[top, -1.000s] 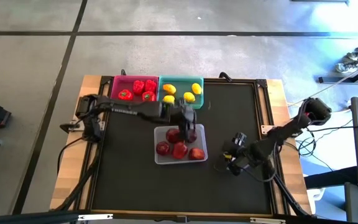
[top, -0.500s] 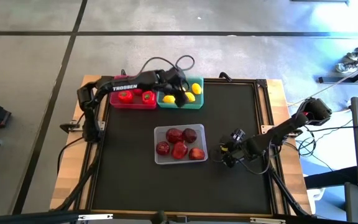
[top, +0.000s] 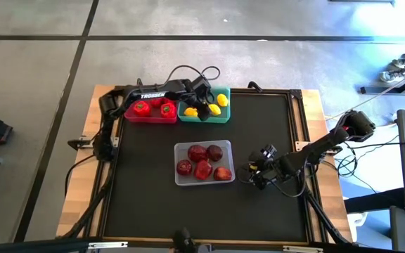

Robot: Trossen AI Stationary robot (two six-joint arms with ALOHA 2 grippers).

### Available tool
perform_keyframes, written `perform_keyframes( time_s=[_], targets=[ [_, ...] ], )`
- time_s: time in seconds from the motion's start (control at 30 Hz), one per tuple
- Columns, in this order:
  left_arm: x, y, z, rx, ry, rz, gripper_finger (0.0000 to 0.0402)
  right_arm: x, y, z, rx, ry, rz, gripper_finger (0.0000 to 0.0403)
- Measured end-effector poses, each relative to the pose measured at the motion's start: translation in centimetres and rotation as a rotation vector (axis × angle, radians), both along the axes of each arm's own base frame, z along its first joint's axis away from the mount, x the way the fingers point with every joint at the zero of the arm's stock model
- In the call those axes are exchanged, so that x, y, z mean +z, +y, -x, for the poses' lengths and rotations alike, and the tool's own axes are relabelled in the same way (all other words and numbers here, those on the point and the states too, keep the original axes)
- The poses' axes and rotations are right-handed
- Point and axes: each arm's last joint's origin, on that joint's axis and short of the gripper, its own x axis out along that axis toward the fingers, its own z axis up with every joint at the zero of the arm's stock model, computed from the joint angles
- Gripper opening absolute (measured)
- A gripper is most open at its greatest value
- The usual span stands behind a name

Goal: Sort produce into baskets
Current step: Put the yellow lemon into the blue bin, then return to Home Position

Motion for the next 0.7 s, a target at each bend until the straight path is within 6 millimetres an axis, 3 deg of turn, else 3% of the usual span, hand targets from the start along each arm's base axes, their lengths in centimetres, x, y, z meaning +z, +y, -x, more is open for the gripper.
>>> perform_keyframes(
  time_s=[0.23,0.4,0.57,0.7],
  targets=[
    [-1.2,-0.1,-0.4,0.001,0.028,0.0,0.0224,0.0,0.0,0.0,0.001,0.001,0.001,0.0248],
    [-1.0,-0.3,-0.5,-0.029,0.03,-0.01,0.0266,0.0,0.1,0.0,0.005,0.004,-0.007,0.0248],
    [2.5,-1.8,0.1,-0.083,-0.009,-0.047,0.0268,0.2,0.1,0.1,0.028,0.028,-0.006,0.0248],
    [6.3,-4.5,0.9,-0.161,-0.055,-0.092,0.0248,2.2,0.1,0.0,0.087,0.067,0.021,0.0248]
  ],
)
